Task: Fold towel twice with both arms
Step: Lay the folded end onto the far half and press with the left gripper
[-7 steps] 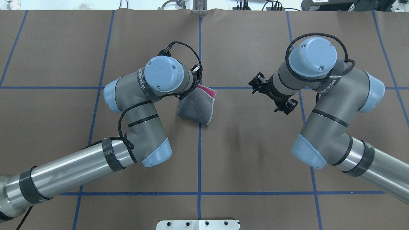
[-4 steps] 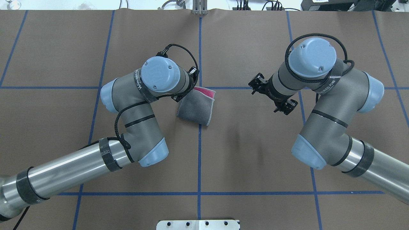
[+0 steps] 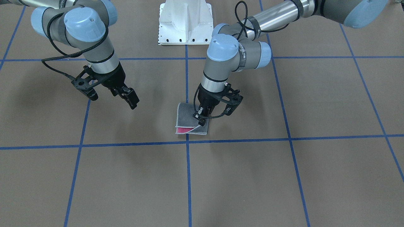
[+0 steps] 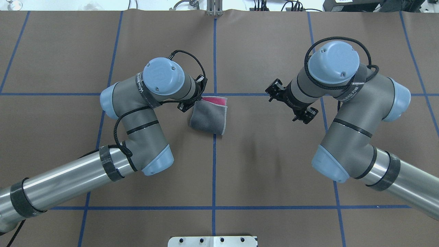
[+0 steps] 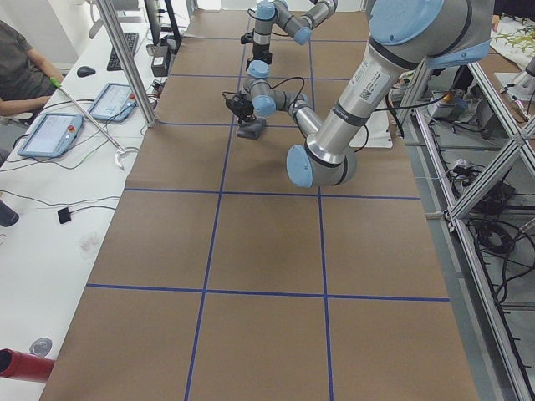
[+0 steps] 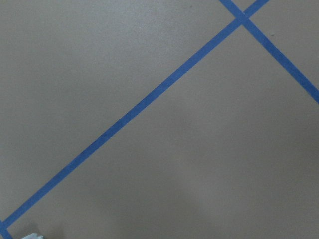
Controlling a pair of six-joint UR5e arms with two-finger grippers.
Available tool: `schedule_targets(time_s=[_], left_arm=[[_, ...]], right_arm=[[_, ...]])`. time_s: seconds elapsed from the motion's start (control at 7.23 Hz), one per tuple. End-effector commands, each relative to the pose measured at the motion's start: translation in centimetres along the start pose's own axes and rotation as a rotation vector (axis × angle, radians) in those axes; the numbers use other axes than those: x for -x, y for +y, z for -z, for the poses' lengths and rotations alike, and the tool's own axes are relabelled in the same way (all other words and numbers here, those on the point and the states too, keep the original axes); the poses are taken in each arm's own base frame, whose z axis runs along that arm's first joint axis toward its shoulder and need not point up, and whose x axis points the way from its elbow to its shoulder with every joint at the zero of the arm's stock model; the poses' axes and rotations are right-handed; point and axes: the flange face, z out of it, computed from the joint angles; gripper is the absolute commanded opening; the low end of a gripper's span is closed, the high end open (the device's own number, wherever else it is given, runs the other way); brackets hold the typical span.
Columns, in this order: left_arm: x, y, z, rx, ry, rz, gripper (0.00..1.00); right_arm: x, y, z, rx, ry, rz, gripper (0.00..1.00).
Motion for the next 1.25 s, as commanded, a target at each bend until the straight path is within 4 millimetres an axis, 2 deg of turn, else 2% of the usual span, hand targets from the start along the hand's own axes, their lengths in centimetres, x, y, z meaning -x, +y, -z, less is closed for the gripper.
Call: schedule_targets(time_s=[0.0,0.28,0.42,0.55,0.69,0.83,1.11], left_arm=[[-0.9,-2.1,0.4,-0.023,0.013,0.015,0.0],[-0.1,-2.1,-1.1,-0.032,-0.014,0.015,0.0],[0.0,-1.9,-1.2,-0.029,-0.016,0.013,0.5],[-0.1,-1.9,-1.0,-0.026,-0.012,0.012,0.71],[-0.5,-1.8,0.1,-0.008,0.0,0.012,0.73],[0.7,-1.8,0.2,0.007,-0.01,0.023,0.73],[1.7,-0.3,-0.3,0.019,-0.021,0.036,0.73]], right_arm=[[0.1,0.2,0.0,0.002,-0.002,0.001,1.0],[0.0,0.2,-0.2,0.002,0.003,0.002,1.0],[0.0,0.3,-0.2,0.003,0.003,0.003,1.0],[-0.1,0.2,-0.3,0.001,0.004,0.002,1.0],[0.1,0.3,-0.2,0.002,0.001,0.002,1.0],[0.2,0.3,-0.1,0.002,0.0,0.002,1.0],[0.1,0.3,-0.2,0.002,0.001,0.003,1.0]])
